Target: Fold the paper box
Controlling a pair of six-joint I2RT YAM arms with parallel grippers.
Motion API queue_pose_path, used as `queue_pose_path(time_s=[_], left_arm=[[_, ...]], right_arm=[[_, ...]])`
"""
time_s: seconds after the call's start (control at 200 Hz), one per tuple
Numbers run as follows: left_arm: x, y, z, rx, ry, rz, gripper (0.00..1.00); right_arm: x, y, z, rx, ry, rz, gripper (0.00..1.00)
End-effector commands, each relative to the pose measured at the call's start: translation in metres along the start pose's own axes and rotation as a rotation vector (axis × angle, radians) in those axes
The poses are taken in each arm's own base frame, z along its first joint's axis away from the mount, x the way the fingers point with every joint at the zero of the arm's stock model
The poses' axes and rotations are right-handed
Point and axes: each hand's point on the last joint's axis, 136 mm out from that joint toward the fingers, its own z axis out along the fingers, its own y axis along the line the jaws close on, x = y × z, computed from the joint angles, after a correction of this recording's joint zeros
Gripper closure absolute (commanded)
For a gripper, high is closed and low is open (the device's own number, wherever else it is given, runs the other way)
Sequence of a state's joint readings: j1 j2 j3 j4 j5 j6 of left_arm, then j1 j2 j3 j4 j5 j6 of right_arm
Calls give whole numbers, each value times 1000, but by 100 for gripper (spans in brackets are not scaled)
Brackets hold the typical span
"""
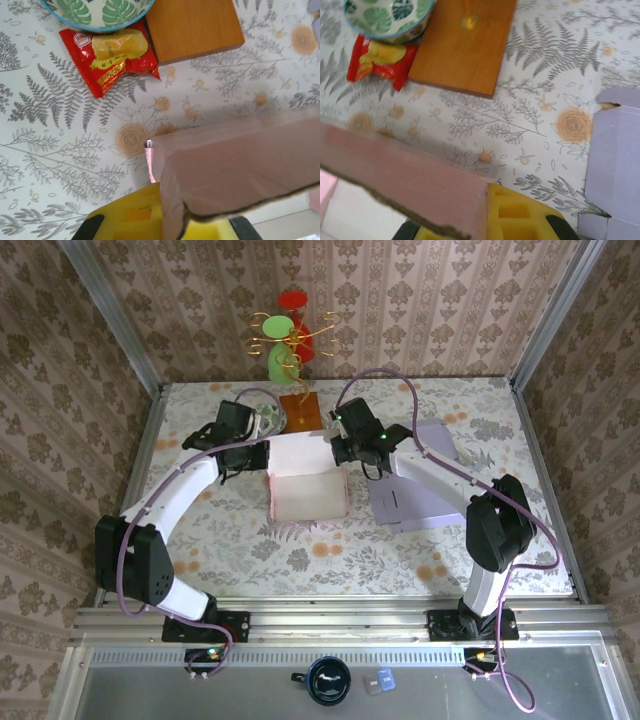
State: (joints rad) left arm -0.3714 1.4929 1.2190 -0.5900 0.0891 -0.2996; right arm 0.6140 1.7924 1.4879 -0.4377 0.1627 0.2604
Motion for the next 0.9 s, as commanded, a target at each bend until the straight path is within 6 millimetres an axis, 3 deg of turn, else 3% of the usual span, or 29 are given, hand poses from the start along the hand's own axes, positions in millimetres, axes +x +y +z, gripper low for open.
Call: queue_pose_path(time_s=[0.0,0.335,0.595,0.895], left_arm=[[-21,-10,-2,43,-79,-74,100],[-44,-18,14,129,-173,-85,100],[-34,-21,23,185,-199,-73,100],[-9,-21,25,229,-226,-55,100]], right_arm=[[-18,-12,-1,106,-55,178,100],[-32,-3,16,63,-140,324,100],[-24,-8,21,29,-260,423,100],[-8,2,13,2,-382,391,100]])
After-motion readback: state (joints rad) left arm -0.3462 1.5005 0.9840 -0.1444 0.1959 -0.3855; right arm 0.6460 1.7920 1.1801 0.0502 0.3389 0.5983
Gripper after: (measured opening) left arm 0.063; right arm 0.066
